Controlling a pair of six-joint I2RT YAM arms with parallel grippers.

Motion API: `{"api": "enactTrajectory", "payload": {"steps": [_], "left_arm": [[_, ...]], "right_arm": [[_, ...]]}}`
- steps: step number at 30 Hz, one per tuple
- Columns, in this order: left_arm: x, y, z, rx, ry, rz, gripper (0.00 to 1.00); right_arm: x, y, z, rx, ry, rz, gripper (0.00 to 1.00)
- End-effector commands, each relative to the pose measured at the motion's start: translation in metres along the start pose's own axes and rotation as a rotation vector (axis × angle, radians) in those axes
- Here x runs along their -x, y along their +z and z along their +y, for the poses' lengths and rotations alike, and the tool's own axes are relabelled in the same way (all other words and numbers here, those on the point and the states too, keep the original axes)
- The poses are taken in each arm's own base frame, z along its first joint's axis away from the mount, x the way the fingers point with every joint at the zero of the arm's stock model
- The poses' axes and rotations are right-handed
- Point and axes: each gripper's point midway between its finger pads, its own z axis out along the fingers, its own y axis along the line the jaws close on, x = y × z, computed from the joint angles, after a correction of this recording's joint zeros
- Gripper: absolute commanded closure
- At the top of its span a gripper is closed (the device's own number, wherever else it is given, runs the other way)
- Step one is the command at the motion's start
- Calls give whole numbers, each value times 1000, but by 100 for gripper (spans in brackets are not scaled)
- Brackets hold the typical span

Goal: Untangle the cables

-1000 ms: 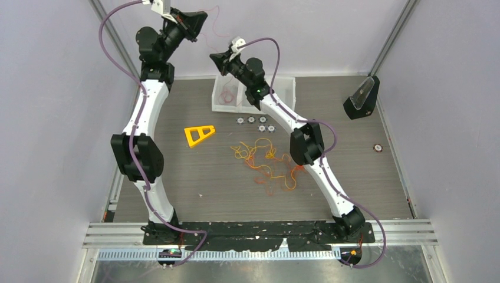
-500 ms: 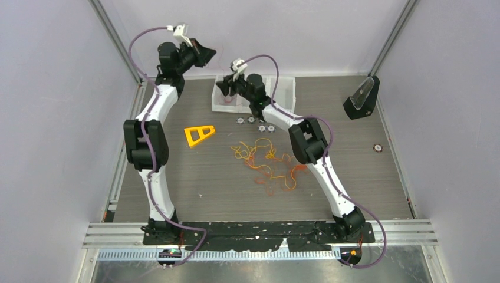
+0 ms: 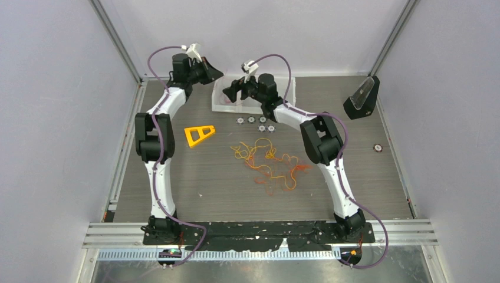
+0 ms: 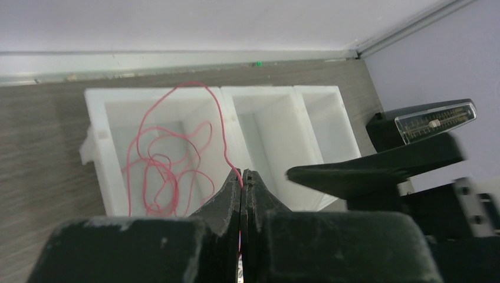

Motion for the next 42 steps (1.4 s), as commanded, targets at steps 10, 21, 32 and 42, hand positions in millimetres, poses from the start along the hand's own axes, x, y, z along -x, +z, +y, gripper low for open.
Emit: {"api": "enactTrajectory", "payload": {"steps": [10, 21, 32, 42], "left_arm": [[-42, 26, 44, 295, -101, 57, 100], [-30, 35, 4, 173, -34, 63, 50], [50, 4, -93, -48, 216, -76, 25], [31, -18, -47, 181, 682, 166, 15]], "right_arm": [[102, -61, 7, 30, 25, -52, 9], [100, -91, -5, -2, 30, 20, 9], [100, -111, 4, 24, 16, 32, 9], [98, -130, -9, -18, 18, 51, 9]]}}
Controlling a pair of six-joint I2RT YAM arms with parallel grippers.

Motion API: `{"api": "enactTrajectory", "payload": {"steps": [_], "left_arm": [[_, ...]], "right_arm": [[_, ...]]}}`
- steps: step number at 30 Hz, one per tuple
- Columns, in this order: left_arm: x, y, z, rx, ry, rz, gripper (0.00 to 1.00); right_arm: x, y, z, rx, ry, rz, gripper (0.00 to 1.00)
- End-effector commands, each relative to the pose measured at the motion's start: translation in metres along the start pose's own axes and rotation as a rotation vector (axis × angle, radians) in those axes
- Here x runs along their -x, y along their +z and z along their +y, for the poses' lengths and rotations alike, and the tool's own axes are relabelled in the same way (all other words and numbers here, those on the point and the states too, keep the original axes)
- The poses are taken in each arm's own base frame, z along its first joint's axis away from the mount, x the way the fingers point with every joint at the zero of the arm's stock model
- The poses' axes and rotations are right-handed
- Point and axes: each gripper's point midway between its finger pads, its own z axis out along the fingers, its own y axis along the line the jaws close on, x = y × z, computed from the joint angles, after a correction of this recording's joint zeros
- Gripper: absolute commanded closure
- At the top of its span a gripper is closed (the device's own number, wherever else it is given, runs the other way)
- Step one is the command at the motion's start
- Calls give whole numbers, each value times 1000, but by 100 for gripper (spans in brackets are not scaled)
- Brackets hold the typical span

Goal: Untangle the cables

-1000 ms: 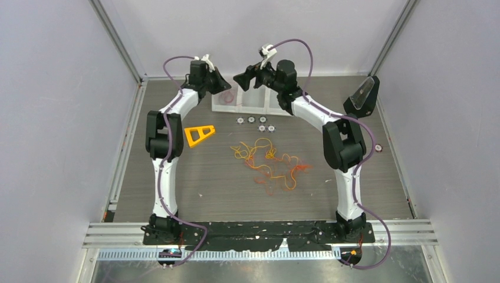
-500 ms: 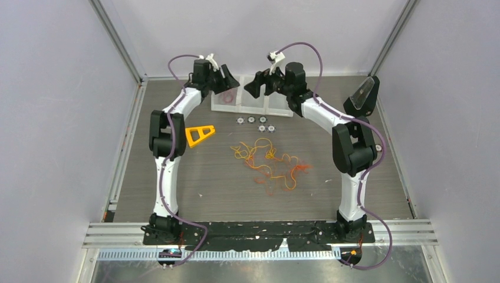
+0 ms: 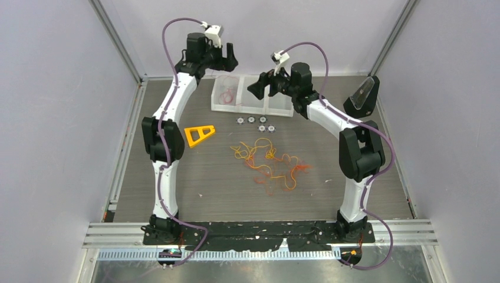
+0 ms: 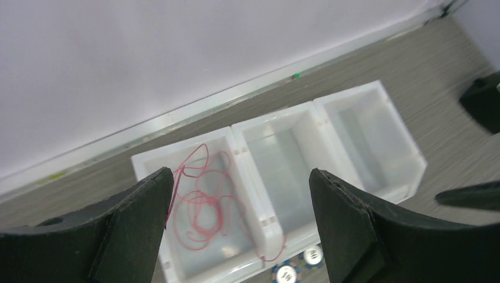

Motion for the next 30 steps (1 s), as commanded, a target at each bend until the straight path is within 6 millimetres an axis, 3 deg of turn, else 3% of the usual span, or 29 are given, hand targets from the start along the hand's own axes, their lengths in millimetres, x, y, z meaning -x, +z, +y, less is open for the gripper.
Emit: {"api": "enactTrajectory", "payload": {"steps": [1, 6, 11, 14, 18, 22, 25, 30], "left_arm": [[-30, -19, 4, -40, 284, 165, 17], [-59, -21, -30, -277, 170, 234, 35], [-78, -9, -22, -219, 168, 285, 17], [-60, -14, -20, -204, 167, 241, 16], [-47, -41, -38, -345, 426, 205, 23], [-82, -52, -43, -430, 763, 322, 46], [-105, -49, -44, -482, 910, 370, 53], [-116, -28, -42, -467, 932, 334, 54]], "right_arm": [[30, -23, 1, -14, -42, -50, 9], [24, -29, -2, -21, -42, -37, 10], [21, -31, -7, -26, -40, -29, 10], [22, -32, -9, -26, -38, -24, 10], [21, -33, -10, -20, -46, 2, 11], [12, -39, -14, -23, -30, 39, 12], [6, -44, -14, -24, -25, 56, 13], [-5, -49, -14, -30, -27, 82, 14]]}}
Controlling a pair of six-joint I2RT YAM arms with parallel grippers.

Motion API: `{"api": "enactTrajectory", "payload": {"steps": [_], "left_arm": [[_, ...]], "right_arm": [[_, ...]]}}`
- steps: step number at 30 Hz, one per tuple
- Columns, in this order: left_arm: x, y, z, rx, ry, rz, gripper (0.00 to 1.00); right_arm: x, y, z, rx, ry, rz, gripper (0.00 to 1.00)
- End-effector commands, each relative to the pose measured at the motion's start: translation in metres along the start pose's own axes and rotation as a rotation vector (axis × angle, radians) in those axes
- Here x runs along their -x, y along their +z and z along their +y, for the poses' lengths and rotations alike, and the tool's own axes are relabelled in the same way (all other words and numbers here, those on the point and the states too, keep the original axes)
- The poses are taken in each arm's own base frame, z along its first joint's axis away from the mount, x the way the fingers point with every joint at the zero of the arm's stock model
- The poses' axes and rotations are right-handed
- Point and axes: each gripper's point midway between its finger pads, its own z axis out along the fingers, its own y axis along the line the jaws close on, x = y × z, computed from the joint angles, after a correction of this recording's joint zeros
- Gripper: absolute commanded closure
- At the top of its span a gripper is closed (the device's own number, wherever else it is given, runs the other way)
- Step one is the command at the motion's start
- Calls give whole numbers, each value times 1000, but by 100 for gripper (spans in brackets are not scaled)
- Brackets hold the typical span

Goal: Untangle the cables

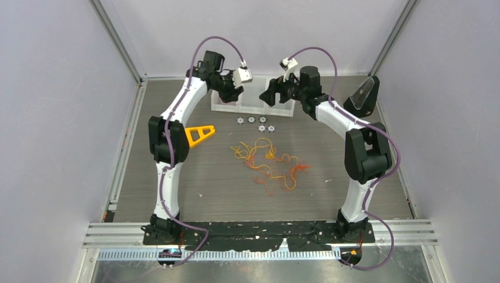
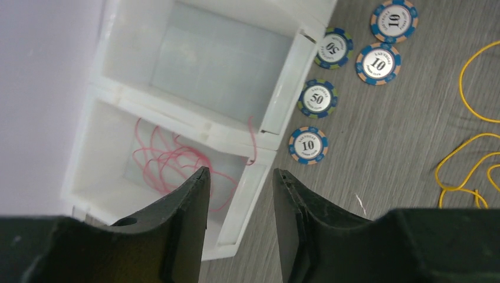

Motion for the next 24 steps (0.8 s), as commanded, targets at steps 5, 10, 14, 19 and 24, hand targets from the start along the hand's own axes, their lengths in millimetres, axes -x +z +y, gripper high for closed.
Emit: {"api": "enactTrajectory", "payload": {"steps": [5, 10, 14, 19, 24], "left_arm": [[-12, 24, 8, 53, 156, 35, 43], [-26, 40, 10, 59, 114, 73, 44], [-31, 48, 17, 90, 113, 78, 49], [-35, 57, 23, 106, 128, 96, 51], [-34, 66, 17, 88, 194, 116, 57]], "right_arm": [[19, -18, 6, -10, -79, -29, 15], [6, -14, -11, -68, -111, 12, 16], [0, -9, -20, -97, -127, 30, 16], [-6, -7, -24, -102, -126, 45, 17], [-10, -5, -27, -114, -133, 54, 17]]}}
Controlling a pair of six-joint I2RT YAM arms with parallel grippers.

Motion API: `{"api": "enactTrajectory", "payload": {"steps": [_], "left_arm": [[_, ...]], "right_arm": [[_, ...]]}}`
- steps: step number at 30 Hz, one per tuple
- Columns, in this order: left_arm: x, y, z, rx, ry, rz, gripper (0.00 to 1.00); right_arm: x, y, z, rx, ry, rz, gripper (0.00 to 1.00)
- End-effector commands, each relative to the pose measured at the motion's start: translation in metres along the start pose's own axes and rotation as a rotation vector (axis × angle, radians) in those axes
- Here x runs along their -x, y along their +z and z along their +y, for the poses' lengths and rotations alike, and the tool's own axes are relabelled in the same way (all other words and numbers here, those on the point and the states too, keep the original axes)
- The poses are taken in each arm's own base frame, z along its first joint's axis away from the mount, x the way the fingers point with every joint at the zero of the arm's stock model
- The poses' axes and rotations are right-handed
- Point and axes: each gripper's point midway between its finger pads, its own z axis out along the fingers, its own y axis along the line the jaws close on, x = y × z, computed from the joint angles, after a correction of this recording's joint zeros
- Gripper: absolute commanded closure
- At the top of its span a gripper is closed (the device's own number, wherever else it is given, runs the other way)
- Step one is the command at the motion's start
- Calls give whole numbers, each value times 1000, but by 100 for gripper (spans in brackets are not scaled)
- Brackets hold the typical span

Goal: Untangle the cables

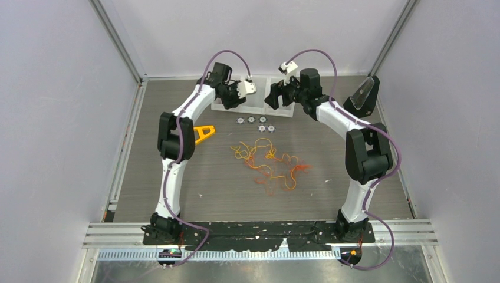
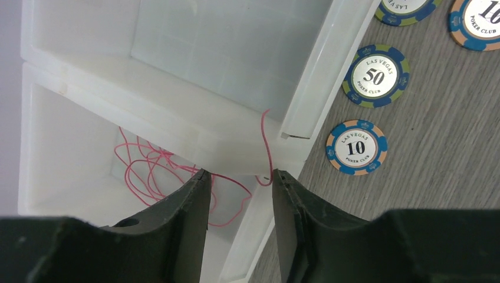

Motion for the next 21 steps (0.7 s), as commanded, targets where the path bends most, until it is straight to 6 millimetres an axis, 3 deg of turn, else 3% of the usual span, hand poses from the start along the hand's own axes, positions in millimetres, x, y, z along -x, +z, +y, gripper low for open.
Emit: {"api": "enactTrajectory", "payload": {"steps": [1, 8, 15, 21], "left_arm": [[22, 1, 16, 61, 99, -20, 60], [26, 0, 13, 49, 106, -35, 99], [47, -26, 28, 104, 48, -111, 100], [47, -63, 61, 204, -40, -165, 100]], "right_arm": [[12, 3, -9, -31, -45, -29, 17], [12, 0, -11, -41, -55, -23, 18], [8, 0, -12, -42, -56, -15, 18], [12, 0, -11, -42, -60, -22, 19]]}}
